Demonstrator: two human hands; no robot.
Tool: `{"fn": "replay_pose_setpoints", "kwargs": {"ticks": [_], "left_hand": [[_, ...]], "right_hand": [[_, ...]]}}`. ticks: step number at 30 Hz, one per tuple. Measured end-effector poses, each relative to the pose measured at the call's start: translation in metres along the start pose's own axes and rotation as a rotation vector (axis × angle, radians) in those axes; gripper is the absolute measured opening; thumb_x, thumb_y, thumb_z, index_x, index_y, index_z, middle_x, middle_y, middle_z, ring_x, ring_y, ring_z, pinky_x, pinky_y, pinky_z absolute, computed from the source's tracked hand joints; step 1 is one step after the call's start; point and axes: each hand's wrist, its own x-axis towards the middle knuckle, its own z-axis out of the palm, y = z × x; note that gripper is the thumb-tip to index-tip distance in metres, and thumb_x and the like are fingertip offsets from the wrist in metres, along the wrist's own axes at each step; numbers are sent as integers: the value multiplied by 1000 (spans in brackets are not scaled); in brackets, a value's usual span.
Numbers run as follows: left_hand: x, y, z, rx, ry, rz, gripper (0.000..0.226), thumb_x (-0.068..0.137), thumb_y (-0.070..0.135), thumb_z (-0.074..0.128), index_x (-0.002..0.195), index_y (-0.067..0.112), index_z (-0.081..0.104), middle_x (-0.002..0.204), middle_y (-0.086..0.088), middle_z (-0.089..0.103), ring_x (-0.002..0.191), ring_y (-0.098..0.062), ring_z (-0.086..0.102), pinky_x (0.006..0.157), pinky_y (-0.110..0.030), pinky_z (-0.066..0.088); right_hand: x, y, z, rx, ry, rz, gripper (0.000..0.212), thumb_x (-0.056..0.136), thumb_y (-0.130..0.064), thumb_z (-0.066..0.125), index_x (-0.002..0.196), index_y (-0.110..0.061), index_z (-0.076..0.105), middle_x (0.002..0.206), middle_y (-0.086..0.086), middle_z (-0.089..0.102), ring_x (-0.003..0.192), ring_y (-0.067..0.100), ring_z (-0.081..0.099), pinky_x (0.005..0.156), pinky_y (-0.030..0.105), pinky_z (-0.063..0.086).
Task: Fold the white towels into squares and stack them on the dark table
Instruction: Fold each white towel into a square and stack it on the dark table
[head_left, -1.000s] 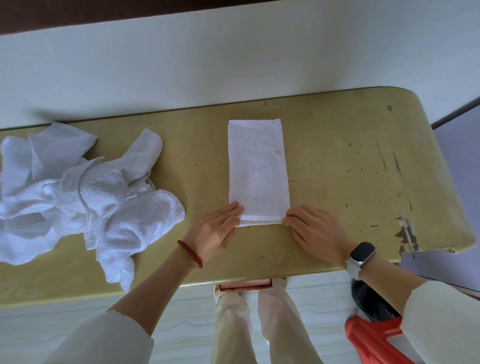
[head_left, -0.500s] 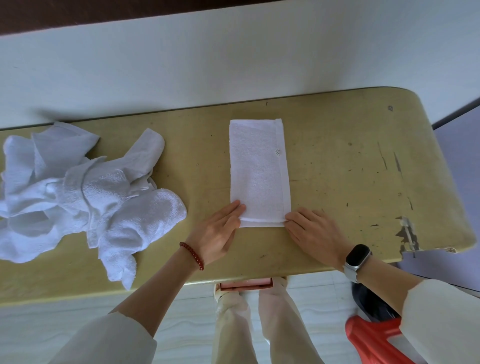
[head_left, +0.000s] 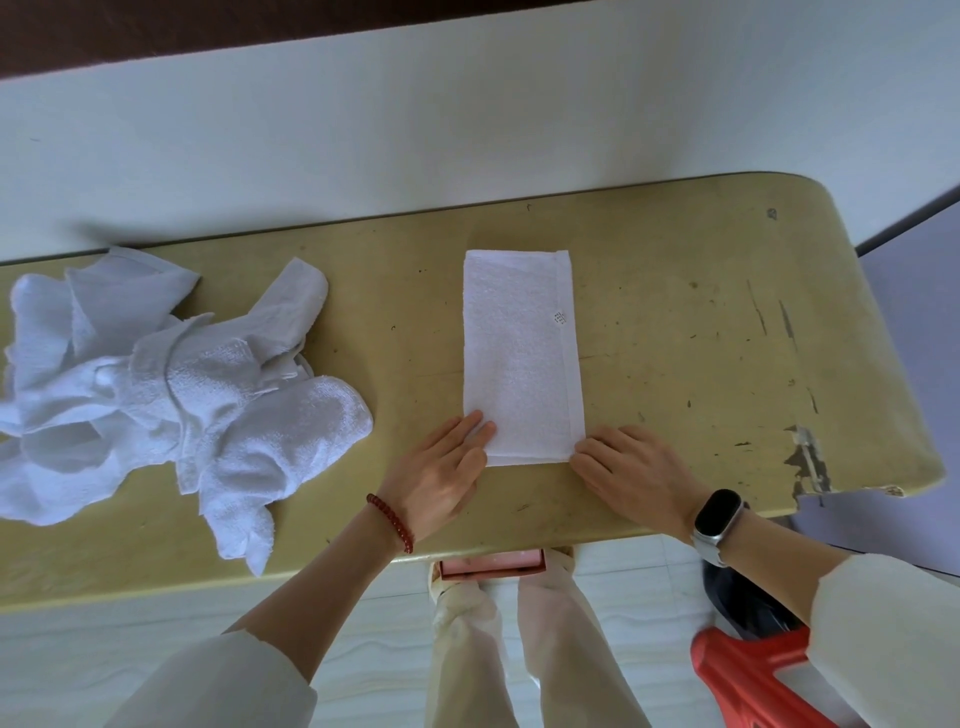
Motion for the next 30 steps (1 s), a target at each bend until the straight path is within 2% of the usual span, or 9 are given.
{"fn": "replay_pose_setpoints", "kwargs": {"ticks": [6,12,17,20,22,23,25,27,30], "left_hand": [[2,1,-2,-34,-1,-40,20,78,-1,38,95,6,46,111,-15,67,110,-30,60,91,-43,51],[8,4,-11,-140,-15,-159,35,79,3,38,113,4,46,105,-9,69,105,-21,64,92,-33,50],[10,8,-17,-198,30,-192,13,87,10,42,94,11,52,74,2,69,64,-15,64,78,-22,43],[15,17,-22,-280,20,-287,20,96,17,31,89,13,49,54,1,56,43,-14,50,54,-18,39],[23,22,-26,-301,27,-389,26,100,27,19,93,17,41,44,6,39,33,-8,30,37,-13,23],[28,24,-27,-325,31,-463,24,100,28,19,96,17,40,44,8,32,32,-8,26,35,-12,18],[40,25,-26,-442,-4,-660,18,100,20,26,102,11,41,46,8,31,35,-10,28,37,-17,22],[53,25,-27,-581,-17,-840,14,99,15,29,101,9,41,50,6,34,40,-12,33,41,-22,25],[72,22,-31,-636,61,-984,11,99,16,27,97,13,37,55,3,39,46,-12,35,44,-24,28]], "right_hand": [[0,2,-2,-74,4,7,26,79,-3,40,101,-13,49,77,-2,66,67,17,62,70,30,49],[-3,-11,4,22,46,215,14,80,-11,45,92,-16,51,80,1,63,69,19,62,77,29,37],[-10,-19,-6,110,25,247,10,83,-17,43,89,-14,49,102,7,68,103,24,62,90,35,39],[-10,-18,-16,209,16,291,24,81,-16,41,88,-5,61,95,8,69,106,22,58,98,36,38],[-3,-16,-23,283,-4,388,27,81,-17,38,86,-3,61,82,8,69,86,23,65,86,31,49],[1,-15,-26,342,-9,458,27,82,-19,37,88,-4,59,73,7,67,68,24,65,66,30,52],[10,-12,-33,487,4,593,26,87,-22,33,94,-5,52,56,0,55,40,11,45,38,18,32],[18,-8,-33,581,3,685,21,92,-21,34,99,-7,48,51,-9,43,36,4,33,32,17,26],[38,-1,-35,692,25,764,8,98,-16,35,105,-19,38,65,-6,49,45,9,43,39,18,32]]}}
